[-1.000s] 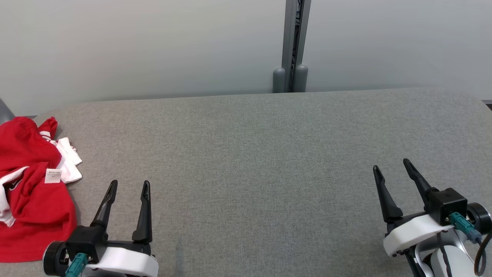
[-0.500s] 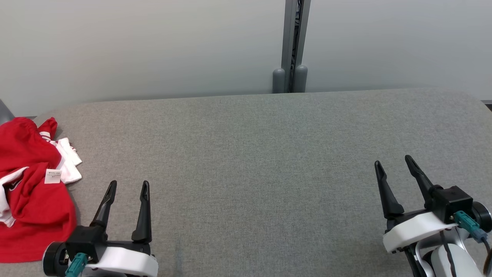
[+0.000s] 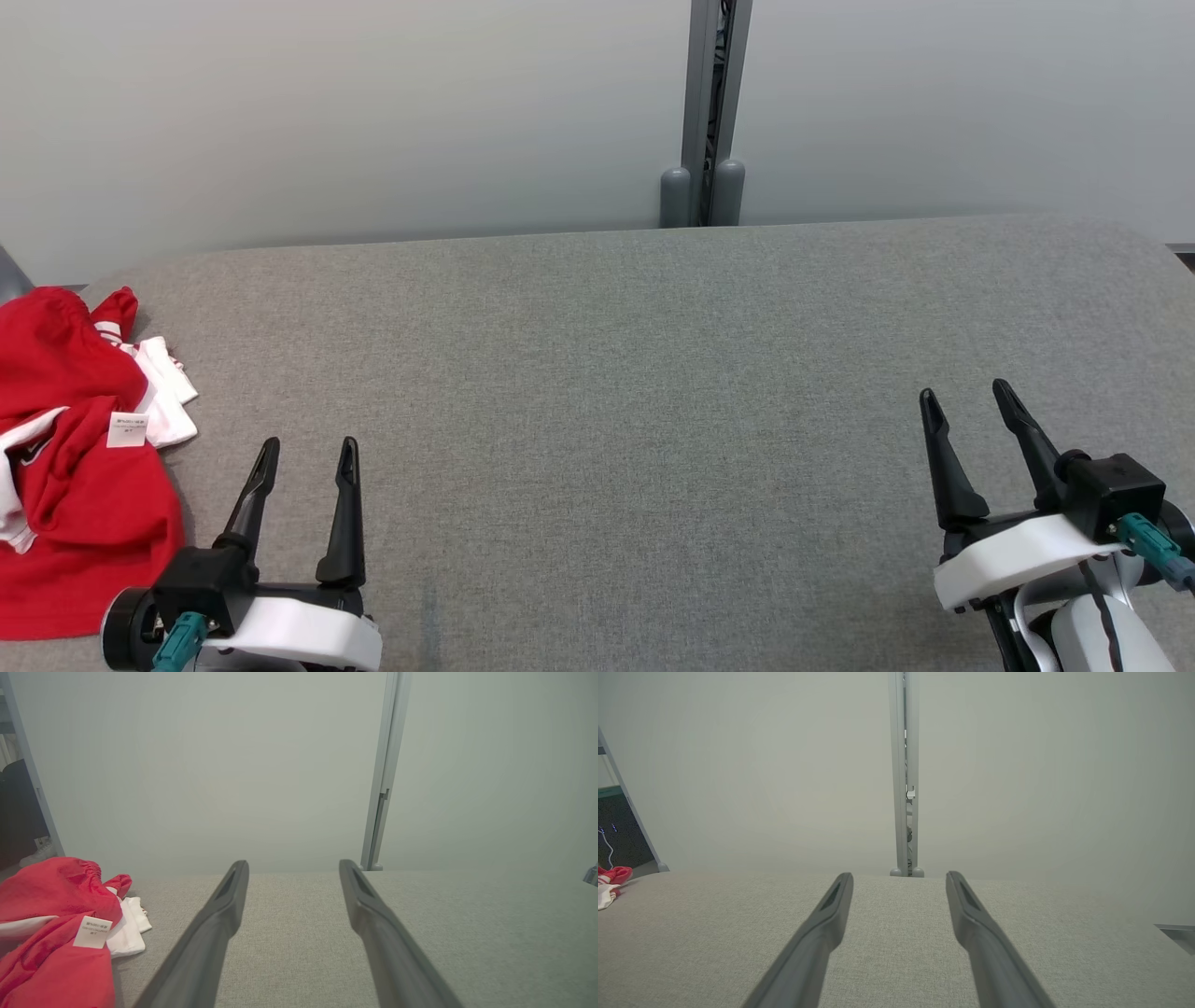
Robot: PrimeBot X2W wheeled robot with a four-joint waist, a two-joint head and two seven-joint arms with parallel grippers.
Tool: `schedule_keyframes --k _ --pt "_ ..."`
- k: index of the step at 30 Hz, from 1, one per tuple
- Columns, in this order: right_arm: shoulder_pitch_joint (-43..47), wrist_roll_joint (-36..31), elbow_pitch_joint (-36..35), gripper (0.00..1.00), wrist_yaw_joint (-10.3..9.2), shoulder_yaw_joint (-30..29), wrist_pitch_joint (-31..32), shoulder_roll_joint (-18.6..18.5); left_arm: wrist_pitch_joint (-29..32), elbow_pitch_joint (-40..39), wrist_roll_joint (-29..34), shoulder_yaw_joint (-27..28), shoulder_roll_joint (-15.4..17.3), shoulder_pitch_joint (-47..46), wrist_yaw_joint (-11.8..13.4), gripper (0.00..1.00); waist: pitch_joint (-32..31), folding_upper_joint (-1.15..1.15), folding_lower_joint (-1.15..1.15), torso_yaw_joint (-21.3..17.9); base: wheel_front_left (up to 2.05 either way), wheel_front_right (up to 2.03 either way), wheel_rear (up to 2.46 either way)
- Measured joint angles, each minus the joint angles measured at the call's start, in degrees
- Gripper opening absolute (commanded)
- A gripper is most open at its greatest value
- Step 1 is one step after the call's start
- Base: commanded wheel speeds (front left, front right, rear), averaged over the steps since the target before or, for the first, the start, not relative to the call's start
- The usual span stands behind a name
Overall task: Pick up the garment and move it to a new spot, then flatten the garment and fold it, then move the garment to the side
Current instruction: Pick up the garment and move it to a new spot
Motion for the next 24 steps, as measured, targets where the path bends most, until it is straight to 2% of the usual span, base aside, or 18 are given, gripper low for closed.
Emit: schedule_keyframes --k 24 --pt "0.6 3.4 0.5 1.00 0.00 1.9 0.0 -0.4 0.0 0.7 -1.2 0.0 0.0 -0.6 0.0 1.00 -0.3 0.00 0.00 1.1 0.00 0.00 0.00"
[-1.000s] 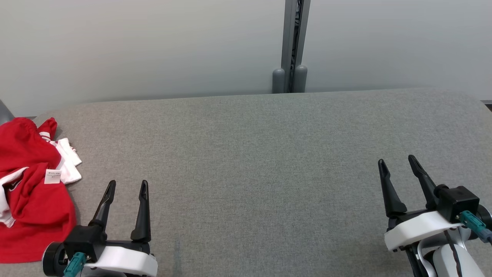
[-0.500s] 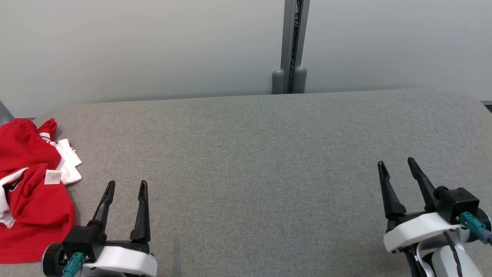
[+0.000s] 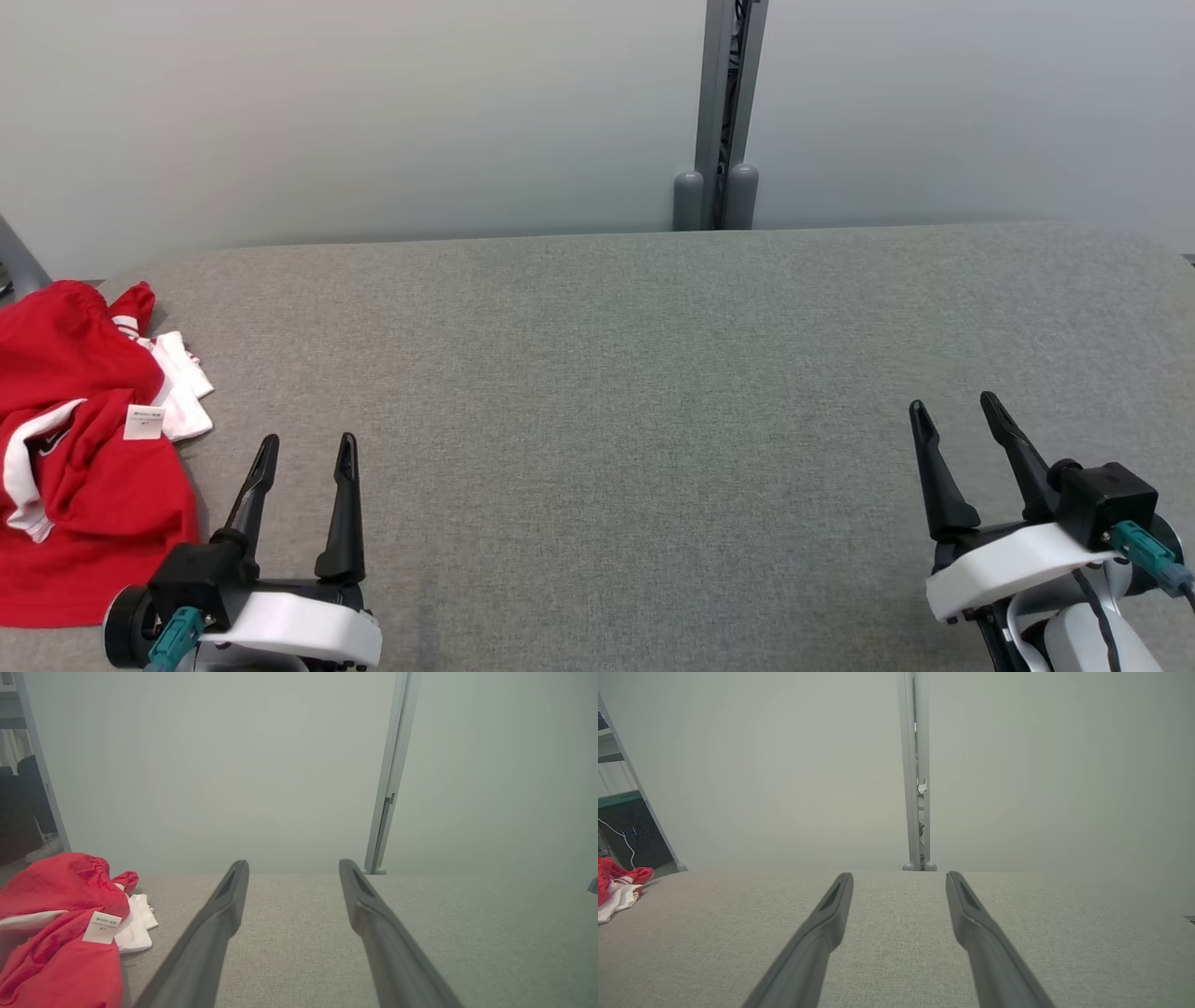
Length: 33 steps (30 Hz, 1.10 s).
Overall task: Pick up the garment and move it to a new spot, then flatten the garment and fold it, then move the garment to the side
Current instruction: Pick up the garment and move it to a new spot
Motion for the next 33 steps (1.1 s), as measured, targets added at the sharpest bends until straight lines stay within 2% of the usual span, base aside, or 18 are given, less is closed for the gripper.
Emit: schedule_keyframes --k 16,33 --pt "0.7 6.5 -0.4 1.00 0.00 1.6 0.0 0.5 0.0 0.8 -0.7 1.3 0.0 0.0 0.4 1.00 -0.9 0.00 0.00 7.3 0.00 0.00 0.00" --pt "1.5 10.9 -1.1 1.00 0.00 4.6 0.0 0.7 0.0 2.9 -0.6 4.3 0.0 0.4 1.0 1.00 -2.5 0.00 0.00 19.5 0.00 0.00 0.00"
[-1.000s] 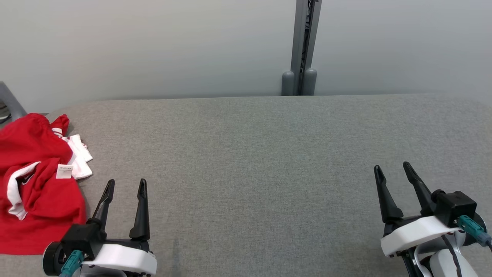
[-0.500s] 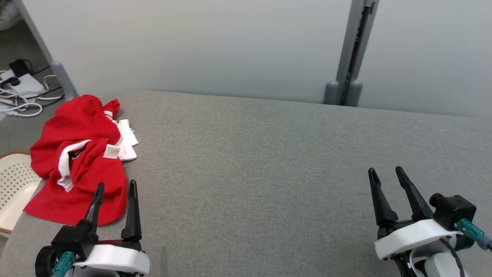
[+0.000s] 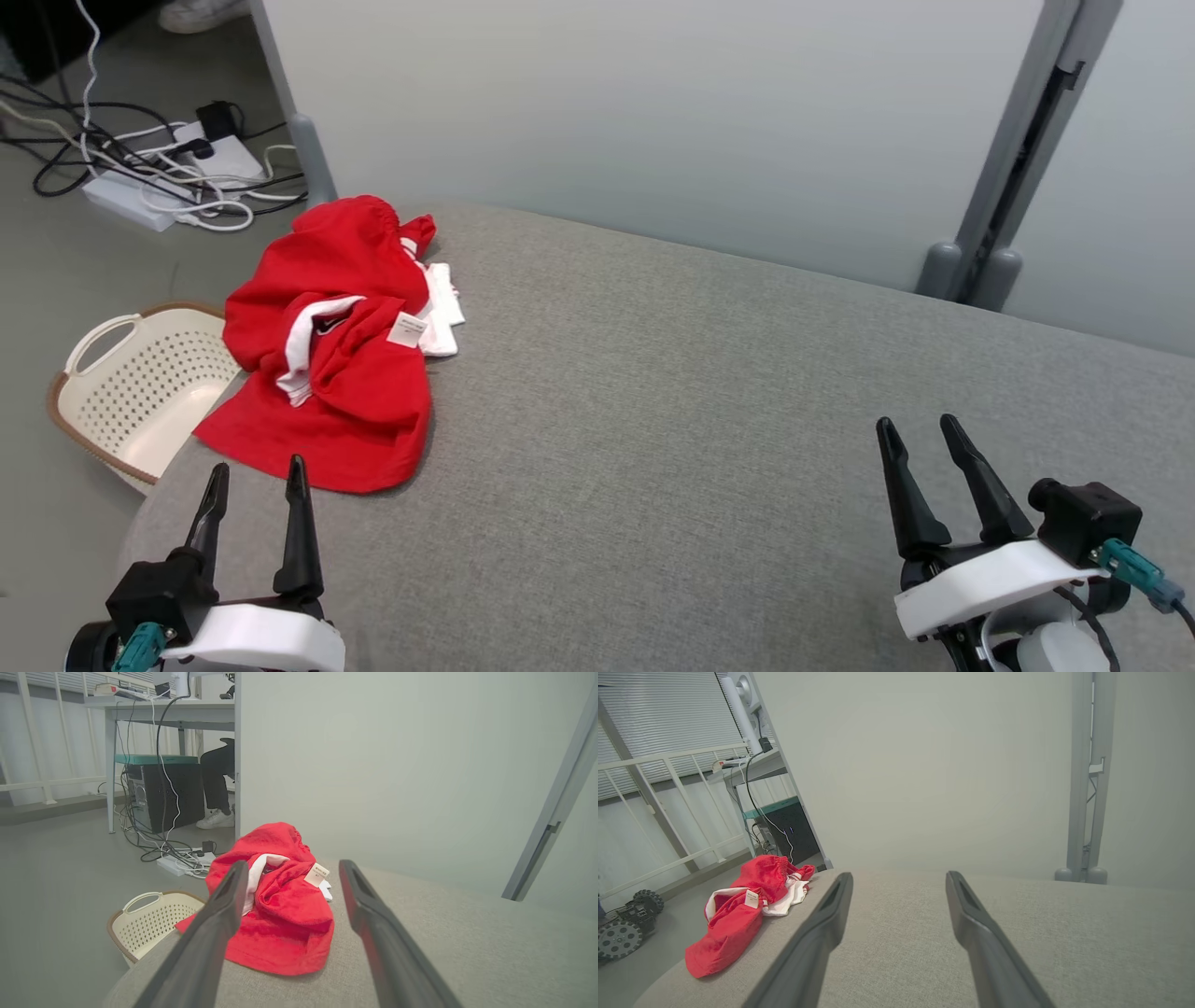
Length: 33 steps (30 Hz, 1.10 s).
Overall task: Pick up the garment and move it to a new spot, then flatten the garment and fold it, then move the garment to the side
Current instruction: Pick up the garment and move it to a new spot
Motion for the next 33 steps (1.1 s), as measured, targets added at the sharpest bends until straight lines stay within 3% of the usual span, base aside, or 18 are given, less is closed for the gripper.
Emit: schedule_keyframes --k 12,26,33 --pt "0.9 0.6 0.0 1.00 0.00 1.5 0.0 0.2 0.0 -0.1 0.4 0.7 0.1 1.0 0.2 1.00 -0.4 0.00 0.00 6.7 0.00 0.00 0.00" --pt "0.4 1.1 0.5 1.00 0.00 2.7 0.0 -0.3 0.1 -0.2 0.3 0.5 0.3 1.5 0.2 1.00 -0.4 0.00 0.00 6.7 0.00 0.00 0.00" --pt "-0.2 0.9 0.2 1.00 0.00 3.0 0.0 -0.7 5.6 -2.5 -2.1 0.4 2.1 -2.1 -1.3 1.00 0.8 0.00 0.00 5.3 0.00 0.00 0.00"
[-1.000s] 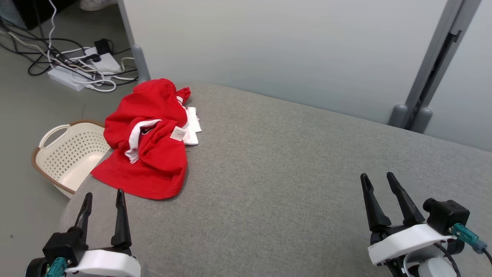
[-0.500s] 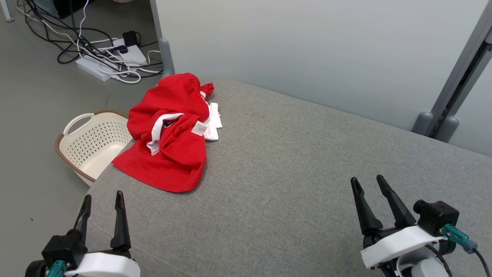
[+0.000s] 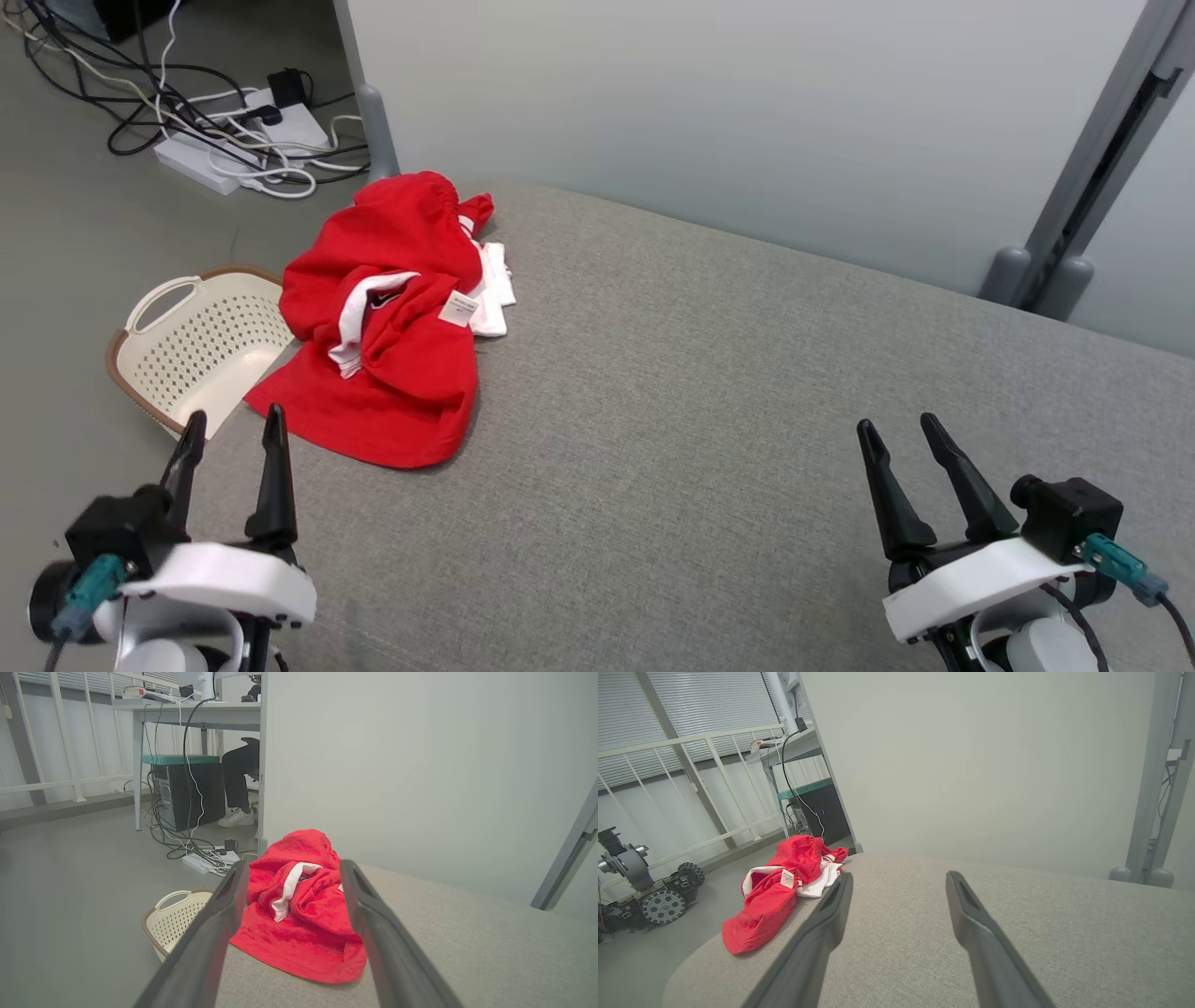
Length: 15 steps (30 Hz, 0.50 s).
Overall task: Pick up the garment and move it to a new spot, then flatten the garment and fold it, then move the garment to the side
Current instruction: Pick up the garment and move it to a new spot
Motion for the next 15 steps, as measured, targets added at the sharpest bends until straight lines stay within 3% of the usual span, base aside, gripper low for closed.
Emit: schedule_keyframes --k 9,15 --pt "-2.3 -0.5 0.0 1.00 0.00 -0.1 0.0 -0.5 7.6 0.0 -3.3 1.7 4.9 -10.6 -1.5 1.00 3.0 0.00 0.00 -4.6 0.00 0.00 0.00" --pt "-5.4 -1.2 -0.2 1.00 0.00 -0.4 0.0 -1.2 13.0 6.6 -7.2 4.2 10.0 -20.5 -2.6 1.00 5.9 0.00 0.00 -10.1 0.00 0.00 0.00"
